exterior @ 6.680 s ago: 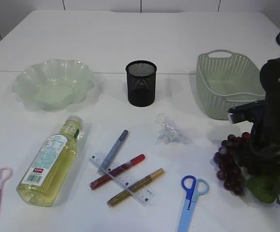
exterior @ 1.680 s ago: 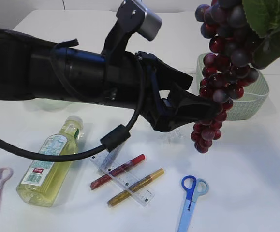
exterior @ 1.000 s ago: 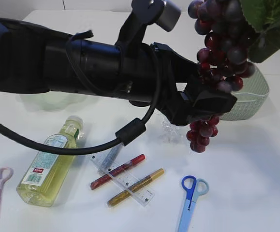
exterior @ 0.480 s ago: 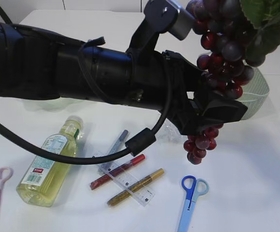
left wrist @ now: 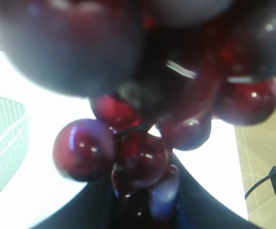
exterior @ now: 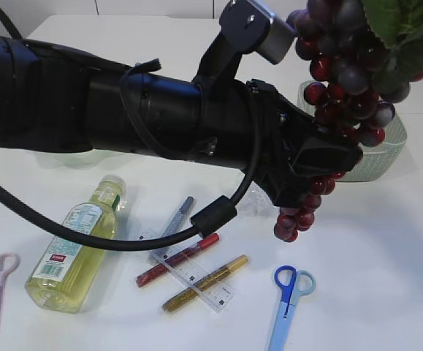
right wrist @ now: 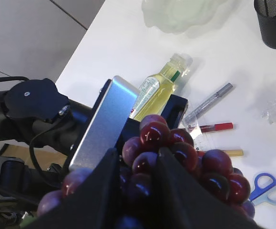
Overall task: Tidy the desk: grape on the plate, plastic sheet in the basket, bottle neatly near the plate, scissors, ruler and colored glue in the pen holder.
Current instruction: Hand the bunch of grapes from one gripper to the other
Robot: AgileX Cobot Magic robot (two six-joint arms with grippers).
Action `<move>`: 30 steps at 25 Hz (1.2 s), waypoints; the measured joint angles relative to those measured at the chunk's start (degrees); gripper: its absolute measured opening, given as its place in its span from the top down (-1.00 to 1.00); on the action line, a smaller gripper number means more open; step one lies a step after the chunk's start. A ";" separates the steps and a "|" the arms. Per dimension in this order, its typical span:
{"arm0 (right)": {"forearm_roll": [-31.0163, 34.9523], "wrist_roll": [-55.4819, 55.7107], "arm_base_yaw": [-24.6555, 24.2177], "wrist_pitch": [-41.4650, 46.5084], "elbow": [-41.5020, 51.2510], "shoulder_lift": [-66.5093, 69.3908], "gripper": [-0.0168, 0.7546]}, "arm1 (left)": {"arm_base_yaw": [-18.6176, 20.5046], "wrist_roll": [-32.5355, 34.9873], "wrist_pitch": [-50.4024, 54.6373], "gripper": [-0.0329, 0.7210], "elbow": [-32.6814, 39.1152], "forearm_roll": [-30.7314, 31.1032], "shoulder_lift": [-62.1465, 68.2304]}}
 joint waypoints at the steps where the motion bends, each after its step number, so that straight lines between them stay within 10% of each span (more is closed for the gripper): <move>1: 0.00 -0.10 0.00 0.00 0.00 0.00 0.41 | 0.00 0.00 0.13 0.45 0.00 0.00 0.00; 30: -6.04 -0.35 0.00 0.00 0.00 1.13 -0.36 | 0.00 -1.83 3.61 0.53 0.00 0.61 0.25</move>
